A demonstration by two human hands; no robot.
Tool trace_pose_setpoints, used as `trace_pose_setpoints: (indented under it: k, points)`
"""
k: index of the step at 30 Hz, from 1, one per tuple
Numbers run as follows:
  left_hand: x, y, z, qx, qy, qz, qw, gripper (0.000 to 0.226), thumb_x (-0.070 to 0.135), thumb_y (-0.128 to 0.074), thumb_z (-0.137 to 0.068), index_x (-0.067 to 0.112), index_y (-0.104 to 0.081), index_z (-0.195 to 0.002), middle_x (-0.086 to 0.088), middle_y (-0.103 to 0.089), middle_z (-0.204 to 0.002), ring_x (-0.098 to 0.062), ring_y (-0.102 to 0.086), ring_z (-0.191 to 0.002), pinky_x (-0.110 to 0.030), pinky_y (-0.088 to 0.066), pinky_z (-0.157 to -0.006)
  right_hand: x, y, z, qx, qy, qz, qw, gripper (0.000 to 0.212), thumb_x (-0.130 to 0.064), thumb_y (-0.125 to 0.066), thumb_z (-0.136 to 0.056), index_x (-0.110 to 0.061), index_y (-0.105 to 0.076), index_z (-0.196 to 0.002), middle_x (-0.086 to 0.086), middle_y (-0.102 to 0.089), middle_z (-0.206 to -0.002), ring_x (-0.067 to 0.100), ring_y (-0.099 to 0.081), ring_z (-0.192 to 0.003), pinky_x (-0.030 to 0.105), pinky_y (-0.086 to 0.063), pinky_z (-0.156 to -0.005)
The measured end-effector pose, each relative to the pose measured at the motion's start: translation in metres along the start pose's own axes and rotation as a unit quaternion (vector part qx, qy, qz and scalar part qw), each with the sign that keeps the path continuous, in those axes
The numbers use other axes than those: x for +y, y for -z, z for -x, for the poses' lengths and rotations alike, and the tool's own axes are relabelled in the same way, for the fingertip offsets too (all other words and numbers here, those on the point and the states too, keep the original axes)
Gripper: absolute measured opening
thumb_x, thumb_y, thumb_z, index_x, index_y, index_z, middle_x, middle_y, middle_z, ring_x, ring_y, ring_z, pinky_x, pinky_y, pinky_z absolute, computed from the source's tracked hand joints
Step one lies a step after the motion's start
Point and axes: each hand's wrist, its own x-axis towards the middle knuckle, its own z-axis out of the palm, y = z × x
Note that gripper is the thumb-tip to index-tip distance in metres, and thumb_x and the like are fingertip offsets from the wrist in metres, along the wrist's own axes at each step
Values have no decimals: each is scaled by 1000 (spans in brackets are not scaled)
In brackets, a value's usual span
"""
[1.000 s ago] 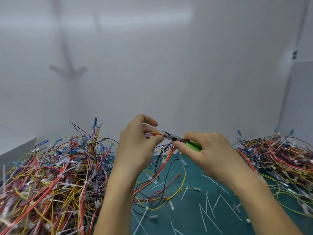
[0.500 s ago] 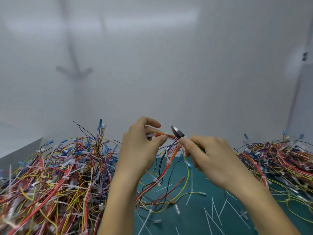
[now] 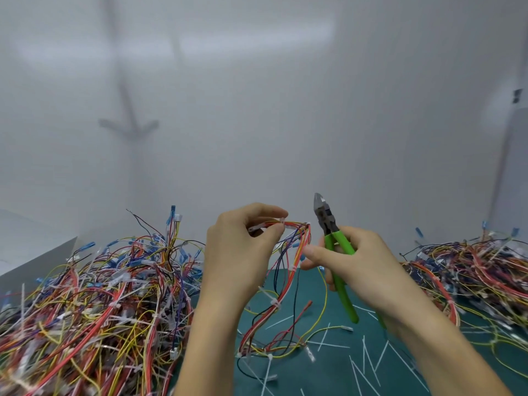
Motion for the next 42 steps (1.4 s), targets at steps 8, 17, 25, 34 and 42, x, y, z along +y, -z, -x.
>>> trace_pose_setpoints:
  k: [8, 17, 25, 34, 42]
  points:
    - [4, -2, 2, -29, -17, -8, 999, 16, 17, -73, -83, 31, -78, -90, 19, -74, -81, 10, -66, -82, -5, -48, -74, 1, -7, 0, 62, 28, -43, 997, 22, -20, -86, -72, -23, -65, -77, 5, -69, -69, 13, -59, -57, 39, -56, -62]
    - [6, 2, 3, 10, -89, -156, 984, 19, 25, -79, -76, 33, -63, -82, 14, -56, -81, -2, -49, -78, -13, -35, -64, -3, 1, 0, 124, 61, -32, 990, 24, -21, -87, -72, -21, -63, -78, 5, -70, -73, 28, -67, -71, 54, -58, -72]
    - [2, -1, 4, -252, 39, -13, 967, 24, 8, -53, -95, 20, -73, -89, 2, -75, -81, -10, -72, -73, -29, -56, -71, -1, 1, -3, 156, 79, -13, 984, 24, -19, -85, -73, -24, -62, -79, 2, -68, -69, 29, -64, -68, 53, -57, -70]
    - [-14, -10, 3, -294, 72, 87, 949, 22, 19, -56, -99, 21, -78, -94, 5, -74, -93, 0, -63, -76, -18, -54, -68, 3, 3, -5, 149, 112, 15, 982, 22, -23, -80, -81, -31, -60, -83, -3, -69, -69, 16, -65, -61, 46, -56, -68]
    - [-12, -21, 5, -302, 85, 171, 934, 24, 35, -55, -93, 26, -76, -87, 19, -64, -76, -4, -48, -73, -23, -41, -71, 4, 1, -4, 135, 131, 35, 982, 16, -26, -73, -88, -28, -58, -82, -6, -71, -69, 6, -69, -62, 25, -50, -62]
